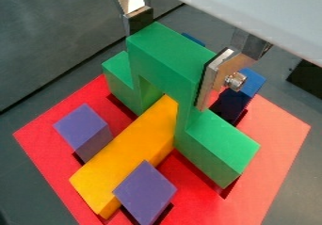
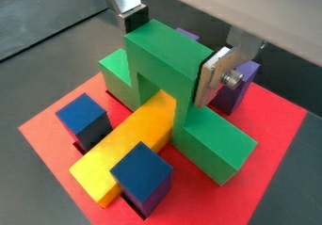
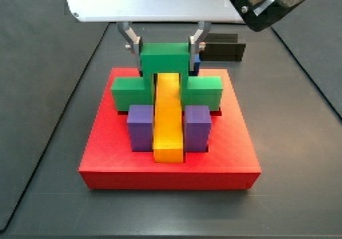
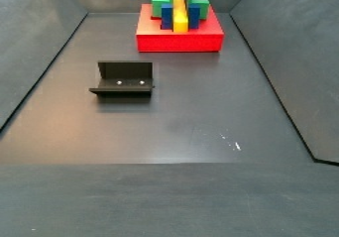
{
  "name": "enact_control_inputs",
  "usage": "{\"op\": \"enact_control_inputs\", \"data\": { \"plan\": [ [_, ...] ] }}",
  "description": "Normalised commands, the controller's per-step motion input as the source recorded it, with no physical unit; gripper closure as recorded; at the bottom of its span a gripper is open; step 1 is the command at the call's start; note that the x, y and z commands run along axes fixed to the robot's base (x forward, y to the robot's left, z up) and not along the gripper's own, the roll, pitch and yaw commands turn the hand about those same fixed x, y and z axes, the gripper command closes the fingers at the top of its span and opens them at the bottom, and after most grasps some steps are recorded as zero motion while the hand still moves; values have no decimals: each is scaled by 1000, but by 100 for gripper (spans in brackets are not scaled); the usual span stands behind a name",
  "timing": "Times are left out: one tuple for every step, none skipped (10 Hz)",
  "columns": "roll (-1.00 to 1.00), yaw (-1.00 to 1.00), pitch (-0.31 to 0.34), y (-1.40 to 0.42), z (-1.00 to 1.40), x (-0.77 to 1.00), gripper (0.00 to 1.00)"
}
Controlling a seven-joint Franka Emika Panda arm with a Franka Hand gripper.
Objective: Pick up the green object. Move up. Place the green object on the fixture. Regrasp the green object. Move to above the board. Insert the green object.
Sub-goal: Insert the green object.
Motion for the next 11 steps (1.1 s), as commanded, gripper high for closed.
{"op": "enact_control_inputs", "data": {
  "plan": [
    [40,0,-9,-80,-160,0,100],
    [51,0,-10,0,-220,0,100],
    [77,0,0,3,-226,63,100],
    [100,0,0,63,-234,69,100],
    [111,0,0,20,-231,54,100],
    [91,0,0,0,-234,0,100],
    [90,0,-6,0,-249,0,100],
    [91,0,-17,-3,-274,0,100],
    [99,0,-29,-23,-309,6,100],
    [127,0,-4,0,-303,117,100],
    [103,0,0,0,-294,240,100]
  ]
}}
